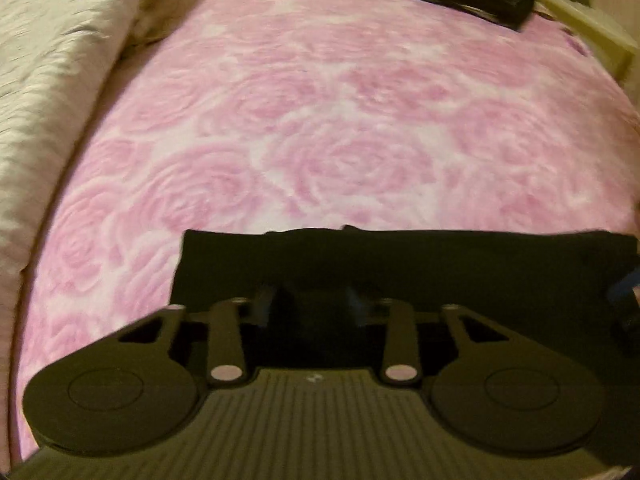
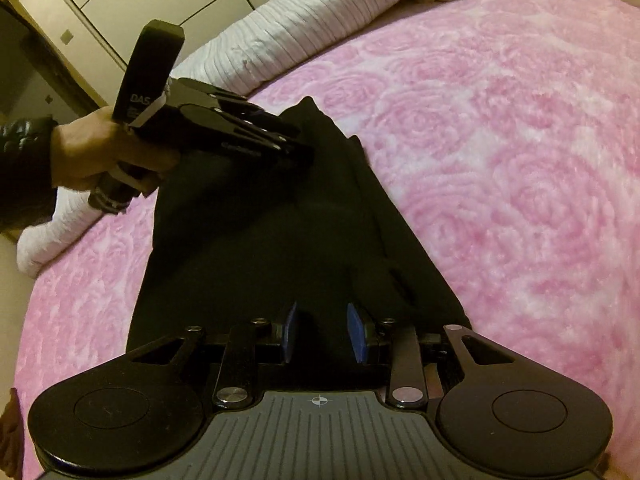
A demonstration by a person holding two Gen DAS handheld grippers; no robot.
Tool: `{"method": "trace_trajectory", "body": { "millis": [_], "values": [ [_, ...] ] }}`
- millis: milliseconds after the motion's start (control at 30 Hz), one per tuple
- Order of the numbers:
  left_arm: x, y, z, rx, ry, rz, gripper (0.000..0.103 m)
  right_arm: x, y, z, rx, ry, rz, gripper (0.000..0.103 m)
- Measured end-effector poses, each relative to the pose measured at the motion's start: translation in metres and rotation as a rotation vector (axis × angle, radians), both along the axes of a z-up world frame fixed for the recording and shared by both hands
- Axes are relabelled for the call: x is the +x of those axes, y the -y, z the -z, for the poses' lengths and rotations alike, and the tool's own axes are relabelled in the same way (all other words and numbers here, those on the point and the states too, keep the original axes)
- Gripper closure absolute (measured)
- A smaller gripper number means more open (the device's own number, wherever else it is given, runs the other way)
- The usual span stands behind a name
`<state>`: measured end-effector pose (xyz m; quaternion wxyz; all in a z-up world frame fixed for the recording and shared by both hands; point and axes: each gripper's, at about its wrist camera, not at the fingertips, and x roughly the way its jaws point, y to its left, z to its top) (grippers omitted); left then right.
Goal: Fold clothes
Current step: 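Press the folded jacket flat with the left gripper while the right gripper holds its edge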
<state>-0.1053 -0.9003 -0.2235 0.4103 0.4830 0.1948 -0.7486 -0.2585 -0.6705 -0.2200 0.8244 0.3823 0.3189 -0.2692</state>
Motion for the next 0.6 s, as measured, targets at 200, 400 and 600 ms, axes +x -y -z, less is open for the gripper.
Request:
{"method": "trace_trajectory", "body": {
  "millis": [200, 400, 600],
  "values": [
    [0.004, 0.006, 0.008, -0.001, -0.005, -0.073, 0.099, -0.003, 0.004, -0.007, 0.028, 0.011, 0.011, 0.072],
    [0.003, 0.003, 0.006, -0.014, -0.012, -0.117, 0.092, -0.003, 0.007, -0.007, 0.058, 0.009, 0.036, 0.072],
    [0.008, 0.002, -0.016, -0.012, -0.115, -0.016, 0.060, -0.008, 0.002, -0.006, 0.072, 0.004, 0.046, 0.072]
  ]
}}
